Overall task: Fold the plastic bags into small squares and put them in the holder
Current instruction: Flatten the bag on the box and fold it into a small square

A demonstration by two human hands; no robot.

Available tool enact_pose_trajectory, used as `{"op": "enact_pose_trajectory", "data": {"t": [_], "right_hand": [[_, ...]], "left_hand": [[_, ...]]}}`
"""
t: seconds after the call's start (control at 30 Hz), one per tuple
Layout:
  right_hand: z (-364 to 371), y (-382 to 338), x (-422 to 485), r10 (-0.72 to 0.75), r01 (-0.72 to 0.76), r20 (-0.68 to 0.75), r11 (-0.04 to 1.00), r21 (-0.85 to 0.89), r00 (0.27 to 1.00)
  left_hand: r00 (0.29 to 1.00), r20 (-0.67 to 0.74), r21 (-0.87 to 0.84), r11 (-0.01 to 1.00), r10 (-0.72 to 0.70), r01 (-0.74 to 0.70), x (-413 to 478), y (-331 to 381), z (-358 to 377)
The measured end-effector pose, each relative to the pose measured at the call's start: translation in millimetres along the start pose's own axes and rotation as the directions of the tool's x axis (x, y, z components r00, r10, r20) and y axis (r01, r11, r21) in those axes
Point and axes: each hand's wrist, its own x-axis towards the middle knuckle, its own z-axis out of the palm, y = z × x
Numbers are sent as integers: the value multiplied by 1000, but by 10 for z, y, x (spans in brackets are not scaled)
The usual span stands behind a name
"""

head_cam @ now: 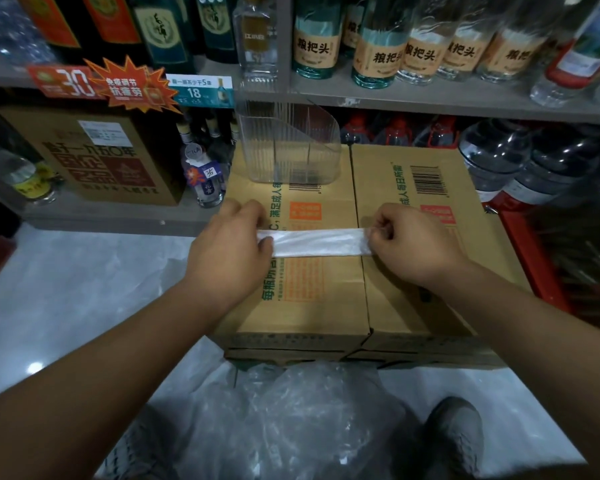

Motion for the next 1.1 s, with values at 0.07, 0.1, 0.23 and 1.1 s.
{"op": "enact_pose_trajectory", "data": {"t": [0.07,0.1,0.23,1.1], "right_hand": [[-22,-21,-3,-15,15,11,1000,-23,1000],[-32,-32,-4,-24,25,20,999,-35,1000],[-81,-94,-1,-44,51,71,994,-96,996],[155,-15,-348,-252,300,269,942,-153,929]], "left_hand": [[988,-35,57,987,151,-149,-32,4,17],[971,0,66,969,237,-237,-46,8,16],[889,328,101,924,320,-369,-107,-23,101],[859,439,162,917,263,-364,-361,-84,4]]}}
